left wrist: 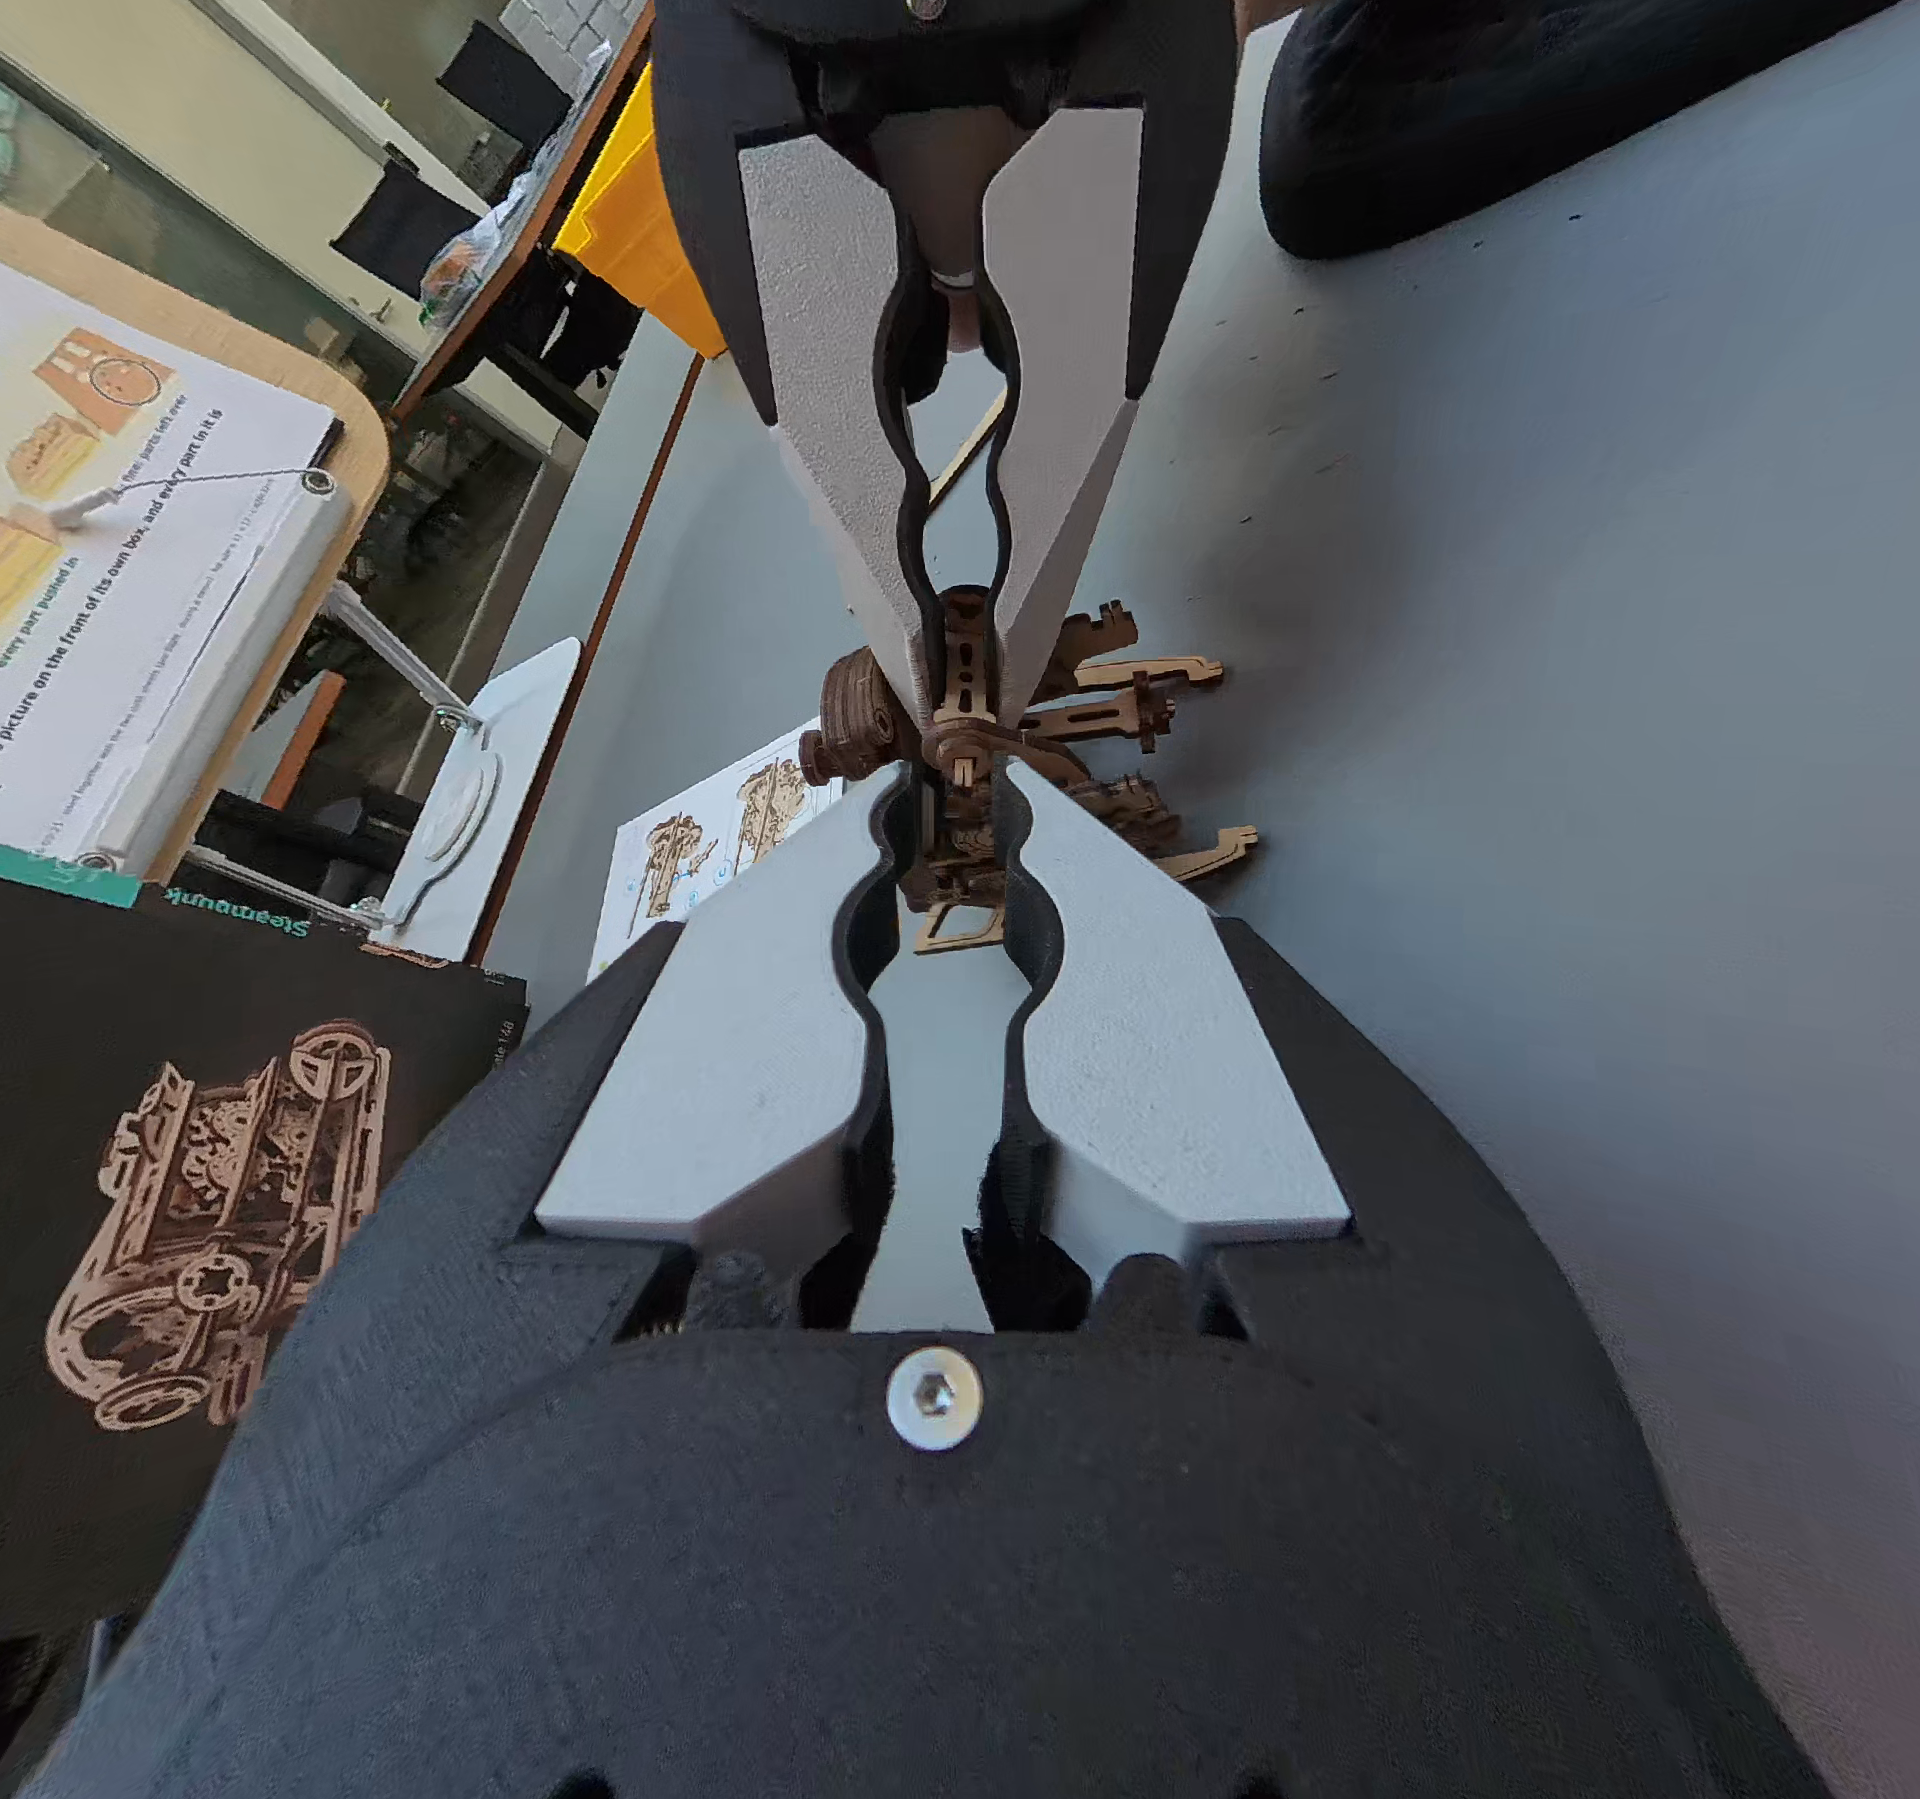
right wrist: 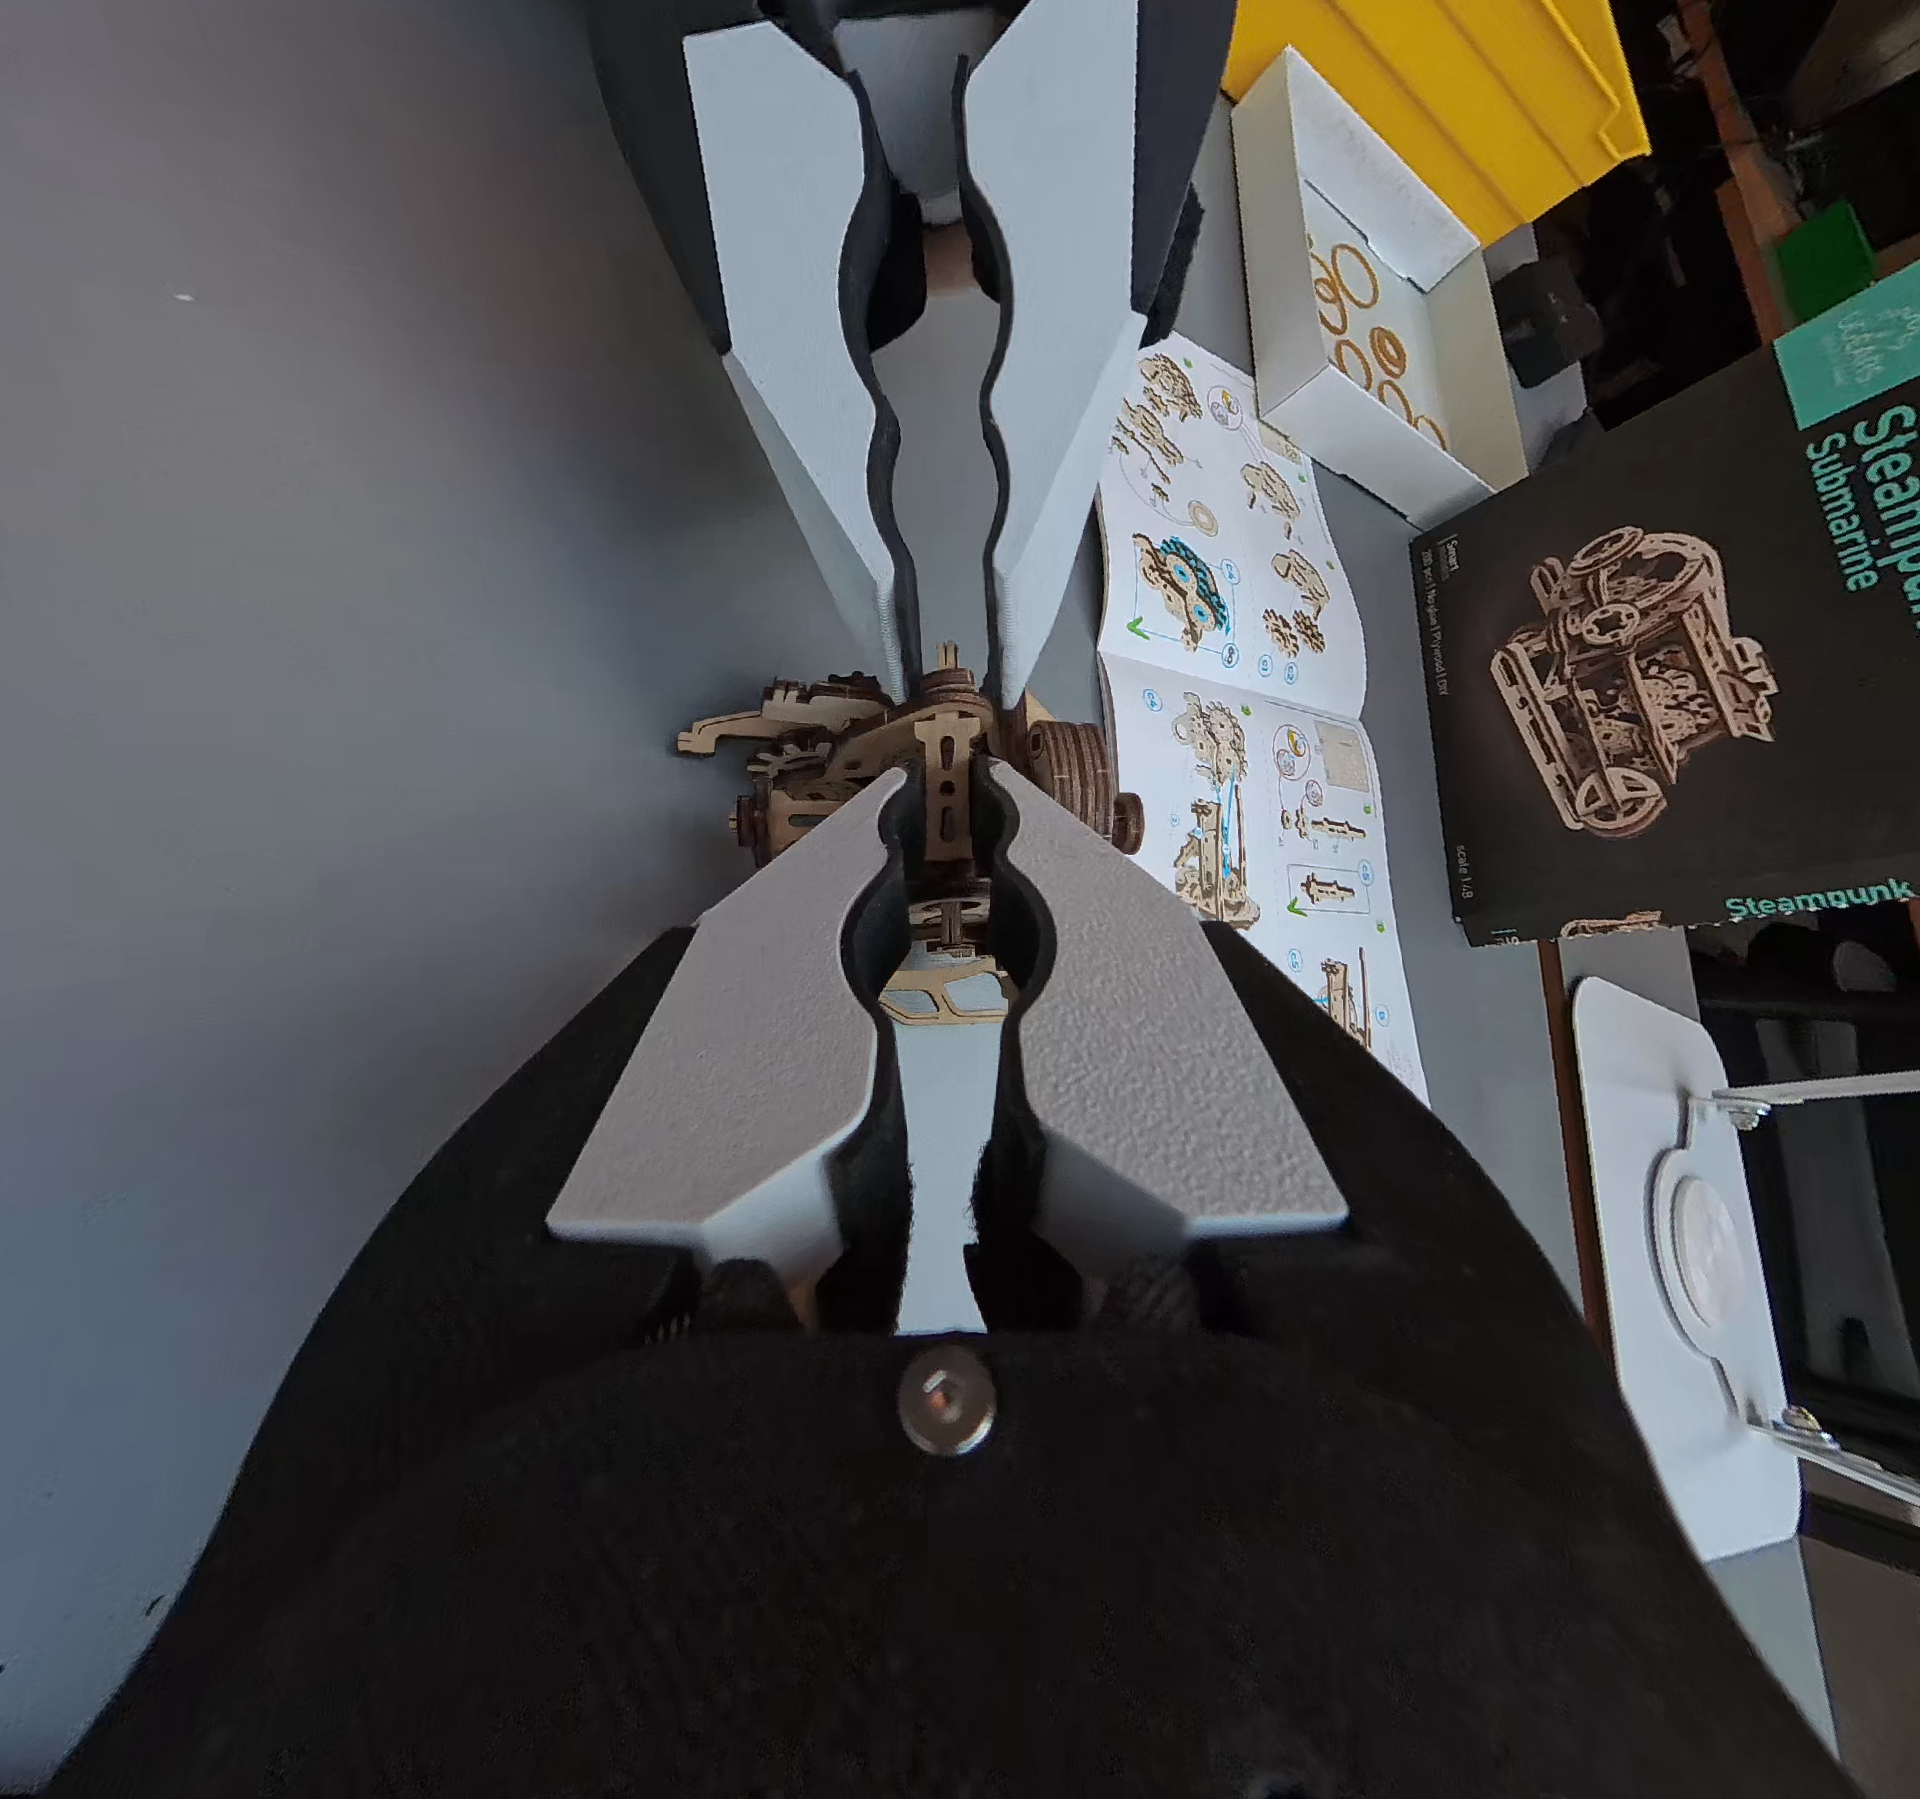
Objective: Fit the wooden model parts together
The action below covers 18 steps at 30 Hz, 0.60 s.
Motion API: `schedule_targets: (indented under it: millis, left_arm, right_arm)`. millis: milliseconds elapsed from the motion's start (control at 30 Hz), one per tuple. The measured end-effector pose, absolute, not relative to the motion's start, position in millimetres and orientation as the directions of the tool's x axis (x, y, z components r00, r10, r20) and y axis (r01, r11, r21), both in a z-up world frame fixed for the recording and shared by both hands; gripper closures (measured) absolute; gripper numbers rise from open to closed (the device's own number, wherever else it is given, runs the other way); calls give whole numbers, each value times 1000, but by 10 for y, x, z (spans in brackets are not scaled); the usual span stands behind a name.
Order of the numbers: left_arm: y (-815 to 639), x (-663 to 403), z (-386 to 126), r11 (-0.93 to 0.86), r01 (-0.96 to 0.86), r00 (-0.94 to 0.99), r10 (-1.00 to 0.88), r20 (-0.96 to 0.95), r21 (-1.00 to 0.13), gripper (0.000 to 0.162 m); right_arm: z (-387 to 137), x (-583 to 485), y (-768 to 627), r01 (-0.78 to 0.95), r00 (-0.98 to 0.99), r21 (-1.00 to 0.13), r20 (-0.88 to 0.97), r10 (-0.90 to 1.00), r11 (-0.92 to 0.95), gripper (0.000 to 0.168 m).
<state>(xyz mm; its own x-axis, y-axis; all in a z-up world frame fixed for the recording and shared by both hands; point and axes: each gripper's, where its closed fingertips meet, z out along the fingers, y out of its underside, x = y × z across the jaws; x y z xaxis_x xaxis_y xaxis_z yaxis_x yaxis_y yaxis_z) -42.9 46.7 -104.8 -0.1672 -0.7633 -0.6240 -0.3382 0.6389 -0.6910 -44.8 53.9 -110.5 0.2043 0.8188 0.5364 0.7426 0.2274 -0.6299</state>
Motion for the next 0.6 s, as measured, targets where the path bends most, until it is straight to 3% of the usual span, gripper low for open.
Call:
schedule_targets:
  millis: [367,600]
  left_arm:
    - [420,-495,-946,618,-299,-142,-782,-606,-727,162]
    - [438,-477,-1032,599,-334,-159,-797,-583,-728,159]
  right_arm:
    - [-1120,-400,567,754,225,-626,534,815,202,161]
    - [-1147,-392,564,765,218,-612,540,813,201,162]
